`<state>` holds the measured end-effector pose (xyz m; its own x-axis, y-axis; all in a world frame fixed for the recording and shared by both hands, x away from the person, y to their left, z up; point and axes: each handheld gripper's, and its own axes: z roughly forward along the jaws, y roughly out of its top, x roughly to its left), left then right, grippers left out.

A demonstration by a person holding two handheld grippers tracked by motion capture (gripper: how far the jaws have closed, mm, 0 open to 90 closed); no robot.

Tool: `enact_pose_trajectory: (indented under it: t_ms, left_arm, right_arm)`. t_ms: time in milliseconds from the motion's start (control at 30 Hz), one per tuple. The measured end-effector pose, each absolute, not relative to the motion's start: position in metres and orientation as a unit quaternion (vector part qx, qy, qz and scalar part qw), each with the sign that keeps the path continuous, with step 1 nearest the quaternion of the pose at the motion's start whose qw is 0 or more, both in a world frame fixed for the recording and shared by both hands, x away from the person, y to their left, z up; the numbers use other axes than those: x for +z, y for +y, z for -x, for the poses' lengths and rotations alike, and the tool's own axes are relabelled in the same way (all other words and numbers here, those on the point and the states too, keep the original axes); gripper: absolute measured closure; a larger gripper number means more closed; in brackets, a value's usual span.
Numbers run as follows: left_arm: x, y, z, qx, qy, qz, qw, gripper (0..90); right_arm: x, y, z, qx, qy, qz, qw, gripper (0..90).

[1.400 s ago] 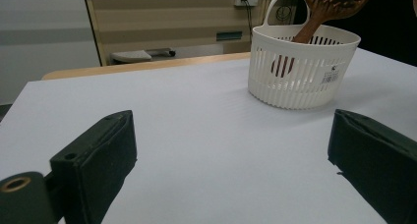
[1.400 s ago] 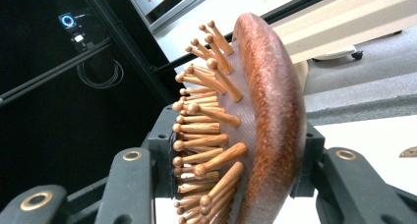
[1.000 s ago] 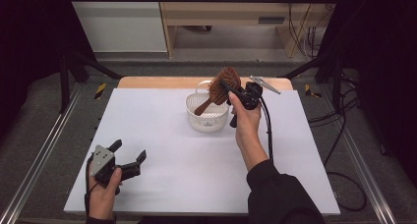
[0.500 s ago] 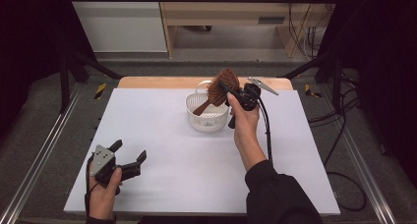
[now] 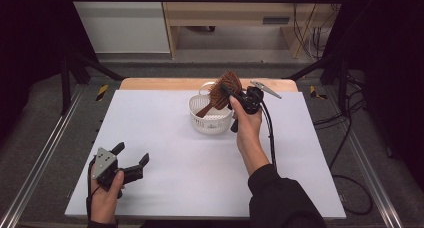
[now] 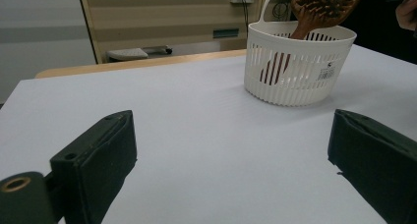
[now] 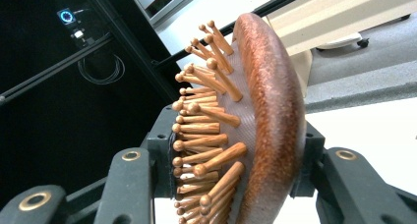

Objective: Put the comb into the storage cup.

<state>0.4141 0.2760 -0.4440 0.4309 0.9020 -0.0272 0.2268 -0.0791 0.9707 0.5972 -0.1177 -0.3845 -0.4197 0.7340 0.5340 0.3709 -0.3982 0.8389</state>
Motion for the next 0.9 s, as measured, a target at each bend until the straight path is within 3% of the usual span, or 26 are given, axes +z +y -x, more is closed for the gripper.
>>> enact_pose_trajectory:
  t_ms: [900]
  left_arm:
    - [-0.4444,0.2749,-0.4144,0.315,0.424,-0.665,0.528,4.7]
  right_arm:
    - [-0.3917,-0.1145,-0.5974,0.658,0.528,-0.523,0.126,50.8]
